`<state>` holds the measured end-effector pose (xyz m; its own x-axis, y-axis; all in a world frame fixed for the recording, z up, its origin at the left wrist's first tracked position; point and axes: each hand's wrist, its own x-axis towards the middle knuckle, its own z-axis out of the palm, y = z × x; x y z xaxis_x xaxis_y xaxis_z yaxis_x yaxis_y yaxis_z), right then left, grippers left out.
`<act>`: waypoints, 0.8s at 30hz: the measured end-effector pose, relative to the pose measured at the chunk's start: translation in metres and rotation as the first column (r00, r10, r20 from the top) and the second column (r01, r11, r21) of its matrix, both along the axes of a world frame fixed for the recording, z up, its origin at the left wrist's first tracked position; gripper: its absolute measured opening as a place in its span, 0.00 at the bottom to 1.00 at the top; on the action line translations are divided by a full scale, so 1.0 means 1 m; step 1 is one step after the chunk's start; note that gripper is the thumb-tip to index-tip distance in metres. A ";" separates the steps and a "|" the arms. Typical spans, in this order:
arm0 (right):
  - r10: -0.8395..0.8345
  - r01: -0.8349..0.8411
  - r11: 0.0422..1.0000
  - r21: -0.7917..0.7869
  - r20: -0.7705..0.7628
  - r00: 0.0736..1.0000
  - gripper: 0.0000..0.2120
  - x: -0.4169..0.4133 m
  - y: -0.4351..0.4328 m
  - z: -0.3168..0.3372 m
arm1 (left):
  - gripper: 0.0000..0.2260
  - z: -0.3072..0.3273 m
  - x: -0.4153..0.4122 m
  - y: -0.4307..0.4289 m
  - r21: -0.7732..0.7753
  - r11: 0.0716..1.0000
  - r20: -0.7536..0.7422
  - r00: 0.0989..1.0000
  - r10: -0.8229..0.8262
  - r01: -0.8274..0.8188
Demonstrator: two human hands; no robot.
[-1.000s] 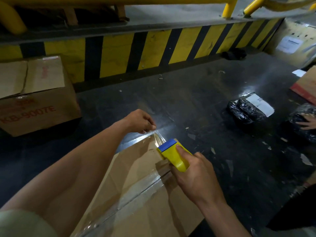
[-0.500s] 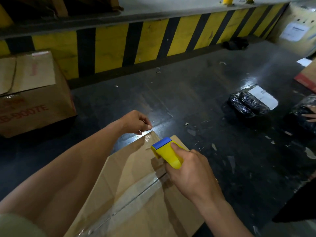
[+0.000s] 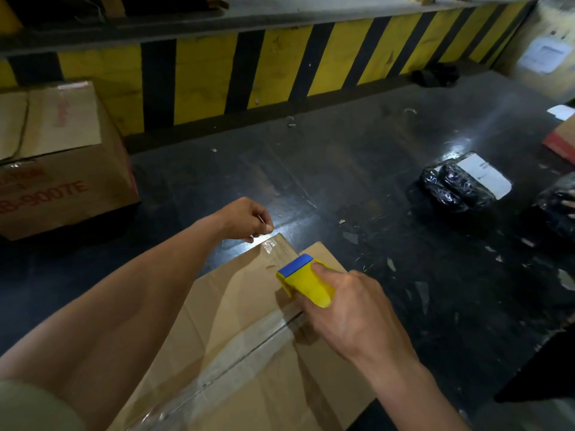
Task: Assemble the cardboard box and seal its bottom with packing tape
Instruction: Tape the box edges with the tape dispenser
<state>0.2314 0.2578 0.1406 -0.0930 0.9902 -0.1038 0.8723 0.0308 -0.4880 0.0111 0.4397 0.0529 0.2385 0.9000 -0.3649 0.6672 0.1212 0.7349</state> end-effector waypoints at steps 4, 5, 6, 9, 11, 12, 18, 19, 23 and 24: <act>0.003 -0.003 1.000 -0.023 0.000 1.000 0.26 0.003 0.000 -0.003 | 0.05 -0.003 0.001 0.003 -0.001 1.000 0.014 1.000 0.003 -0.003; 0.000 0.000 1.000 -0.024 -0.005 1.000 0.26 0.004 0.000 -0.004 | 0.05 -0.003 0.002 0.003 -0.002 1.000 0.012 1.000 0.000 0.000; -0.001 0.001 1.000 -0.021 -0.006 1.000 0.26 0.004 0.000 -0.004 | 0.05 -0.004 0.002 0.004 -0.004 1.000 0.012 1.000 -0.002 0.002; 0.003 -0.003 1.000 -0.012 -0.014 1.000 0.27 0.004 0.001 -0.007 | 0.07 -0.008 0.003 0.006 -0.021 1.000 0.024 1.000 0.003 -0.003; -0.001 0.000 1.000 -0.009 -0.026 1.000 0.27 0.005 0.002 -0.009 | 0.07 -0.010 0.003 0.005 -0.031 0.999 0.033 0.999 0.012 -0.011; -0.002 0.002 1.000 -0.009 -0.026 1.000 0.27 0.005 0.003 -0.009 | 0.06 -0.011 0.003 0.005 -0.034 0.999 0.040 0.999 0.015 -0.014; -0.002 0.002 1.000 -0.019 -0.015 1.000 0.25 0.005 0.005 -0.012 | 0.03 -0.012 0.005 0.002 -0.136 0.989 0.072 0.996 0.060 -0.050; -0.002 0.001 1.000 -0.021 -0.011 1.000 0.24 0.005 0.006 -0.012 | 0.04 -0.012 0.006 0.001 -0.170 0.984 0.080 0.994 0.073 -0.059; -0.003 0.003 1.000 -0.031 -0.004 1.000 0.20 0.001 0.008 -0.014 | 0.03 -0.018 0.008 -0.003 -0.307 0.943 0.128 0.976 0.175 -0.129; 0.000 0.000 1.000 -0.028 0.003 1.000 0.20 0.000 0.009 -0.014 | 0.03 -0.018 0.008 -0.003 -0.325 0.935 0.138 0.971 0.195 -0.141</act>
